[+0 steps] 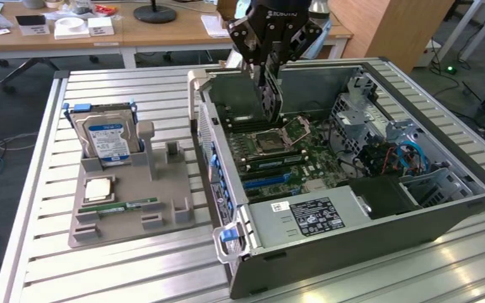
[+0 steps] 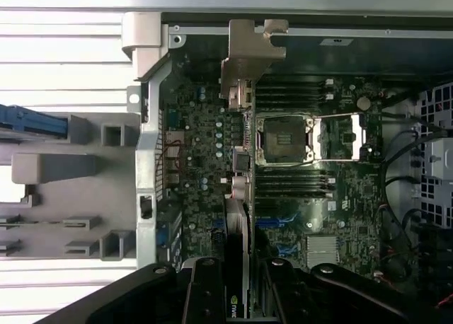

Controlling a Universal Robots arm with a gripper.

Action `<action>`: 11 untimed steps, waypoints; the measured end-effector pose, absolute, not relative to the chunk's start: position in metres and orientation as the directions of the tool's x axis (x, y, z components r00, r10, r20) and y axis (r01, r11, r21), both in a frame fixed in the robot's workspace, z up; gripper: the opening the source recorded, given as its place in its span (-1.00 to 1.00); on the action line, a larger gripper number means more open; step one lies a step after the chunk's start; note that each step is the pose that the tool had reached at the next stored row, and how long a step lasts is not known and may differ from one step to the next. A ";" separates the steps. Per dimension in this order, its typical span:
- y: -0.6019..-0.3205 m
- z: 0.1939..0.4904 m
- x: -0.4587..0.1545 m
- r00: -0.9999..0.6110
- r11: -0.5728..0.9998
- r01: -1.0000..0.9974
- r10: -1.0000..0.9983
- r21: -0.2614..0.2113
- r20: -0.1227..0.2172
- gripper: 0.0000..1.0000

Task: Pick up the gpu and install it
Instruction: 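Pick up the gpu and move the gpu toward the slot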

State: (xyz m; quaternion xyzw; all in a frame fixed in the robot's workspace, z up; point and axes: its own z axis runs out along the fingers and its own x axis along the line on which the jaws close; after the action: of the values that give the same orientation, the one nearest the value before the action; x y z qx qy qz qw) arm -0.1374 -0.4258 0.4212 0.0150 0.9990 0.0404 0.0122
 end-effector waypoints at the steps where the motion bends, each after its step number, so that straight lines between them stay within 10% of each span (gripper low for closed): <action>1: -0.426 0.421 -0.135 -0.999 0.996 0.029 0.031 0.081 -0.023 -0.47; 11: -0.426 0.421 -0.107 -0.999 0.996 0.029 0.031 0.084 -0.023 -0.47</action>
State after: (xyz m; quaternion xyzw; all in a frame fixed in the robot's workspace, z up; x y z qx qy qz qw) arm -0.1070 -0.4256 0.4212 0.0150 0.9989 0.0418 0.0121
